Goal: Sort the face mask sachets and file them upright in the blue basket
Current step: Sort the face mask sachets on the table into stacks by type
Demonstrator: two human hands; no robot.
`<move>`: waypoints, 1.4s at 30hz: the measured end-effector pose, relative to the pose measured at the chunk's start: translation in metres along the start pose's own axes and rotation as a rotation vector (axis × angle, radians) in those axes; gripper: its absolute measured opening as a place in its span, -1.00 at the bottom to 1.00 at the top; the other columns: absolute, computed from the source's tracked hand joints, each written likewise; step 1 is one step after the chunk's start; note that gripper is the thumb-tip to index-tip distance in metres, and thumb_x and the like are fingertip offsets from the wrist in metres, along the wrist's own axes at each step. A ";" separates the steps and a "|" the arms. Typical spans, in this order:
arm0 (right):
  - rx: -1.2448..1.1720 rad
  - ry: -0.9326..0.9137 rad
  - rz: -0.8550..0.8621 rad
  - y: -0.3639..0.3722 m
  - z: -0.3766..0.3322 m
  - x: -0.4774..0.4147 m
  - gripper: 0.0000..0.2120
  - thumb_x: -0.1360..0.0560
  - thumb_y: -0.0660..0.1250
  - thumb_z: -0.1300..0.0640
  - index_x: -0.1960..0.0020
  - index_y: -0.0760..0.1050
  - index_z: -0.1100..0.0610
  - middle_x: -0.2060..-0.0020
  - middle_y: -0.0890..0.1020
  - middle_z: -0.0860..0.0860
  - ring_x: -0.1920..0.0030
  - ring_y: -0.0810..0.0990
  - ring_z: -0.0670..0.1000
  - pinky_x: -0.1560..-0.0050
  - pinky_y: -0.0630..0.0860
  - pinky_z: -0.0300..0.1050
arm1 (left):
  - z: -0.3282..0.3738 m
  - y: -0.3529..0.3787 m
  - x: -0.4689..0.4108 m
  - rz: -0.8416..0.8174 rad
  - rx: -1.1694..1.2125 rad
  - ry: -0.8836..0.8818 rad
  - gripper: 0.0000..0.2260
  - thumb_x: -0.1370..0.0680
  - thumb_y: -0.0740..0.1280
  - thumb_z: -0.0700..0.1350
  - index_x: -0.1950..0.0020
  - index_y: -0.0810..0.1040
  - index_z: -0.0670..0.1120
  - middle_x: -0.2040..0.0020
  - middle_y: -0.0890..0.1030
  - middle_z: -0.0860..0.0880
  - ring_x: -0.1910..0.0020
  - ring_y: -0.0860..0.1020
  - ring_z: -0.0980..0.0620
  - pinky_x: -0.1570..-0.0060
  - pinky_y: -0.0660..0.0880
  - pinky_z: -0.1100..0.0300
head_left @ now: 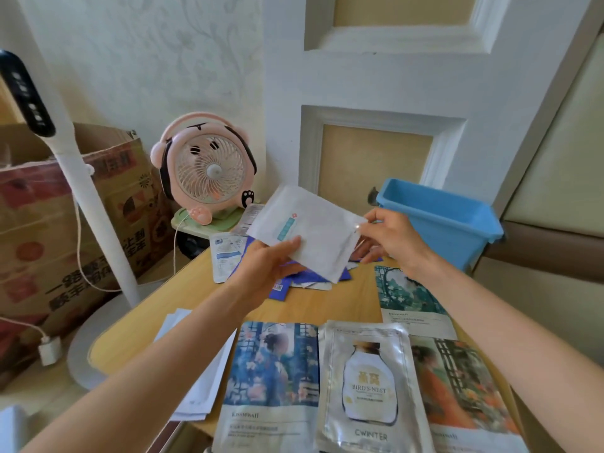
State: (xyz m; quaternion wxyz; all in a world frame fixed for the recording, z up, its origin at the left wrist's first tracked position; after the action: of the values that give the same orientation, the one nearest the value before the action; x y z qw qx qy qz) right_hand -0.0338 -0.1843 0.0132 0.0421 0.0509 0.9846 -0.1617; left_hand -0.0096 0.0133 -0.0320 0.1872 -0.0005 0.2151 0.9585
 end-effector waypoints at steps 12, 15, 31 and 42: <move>0.390 0.108 -0.280 0.029 0.055 -0.009 -0.94 -0.51 0.35 0.14 0.05 0.55 0.12 0.17 0.68 0.10 0.31 0.60 -0.01 0.33 0.56 -0.18 | 0.032 -0.138 0.072 0.170 -0.869 -0.520 -0.80 -0.43 0.44 -0.23 -0.02 0.56 -0.19 0.04 0.66 -0.15 0.09 0.64 -0.09 0.19 0.62 0.16; 0.898 -0.067 -0.204 0.056 0.068 -0.021 -0.85 -0.49 0.33 0.04 -0.05 0.57 -0.01 0.07 0.60 -0.01 0.12 0.57 -0.01 0.20 0.45 -0.16 | 0.031 -0.161 0.094 0.227 -0.907 -0.584 -0.79 -0.41 0.47 -0.21 -0.01 0.57 -0.15 0.08 0.68 -0.14 0.13 0.67 -0.05 0.26 0.63 0.17; 1.508 -0.319 -0.244 0.074 0.078 -0.042 -0.81 -0.52 0.23 -0.01 0.06 0.58 0.04 0.11 0.59 -0.03 -0.02 0.52 0.01 0.09 0.30 -0.12 | 0.020 -0.172 0.108 0.349 -1.261 -0.534 -0.66 -0.41 0.47 0.01 -0.05 0.45 -0.10 0.11 0.56 -0.03 0.21 0.60 0.02 0.25 0.60 0.19; 1.640 -0.421 -0.208 0.093 0.080 -0.046 -0.81 -0.51 0.12 0.30 0.07 0.46 0.10 0.03 0.60 0.08 -0.04 0.52 0.10 0.00 0.32 -0.07 | 0.032 -0.160 0.091 0.356 -1.835 -0.364 -0.65 -0.47 0.26 0.27 0.07 0.37 0.00 0.16 0.49 0.08 0.18 0.49 0.08 0.30 0.39 0.24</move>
State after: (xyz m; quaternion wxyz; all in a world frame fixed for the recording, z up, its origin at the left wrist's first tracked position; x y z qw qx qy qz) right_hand 0.0280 -0.1264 -0.0865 0.1592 -0.0567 0.5274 -0.8327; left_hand -0.0342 0.1935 -0.0767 -0.0044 0.0348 -0.6569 0.7531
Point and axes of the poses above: each hand's wrist, its own x-axis away from the middle knuckle, its own y-axis out of the palm, z = x × y, the point moved 4 cm from there along -x, towards the middle knuckle
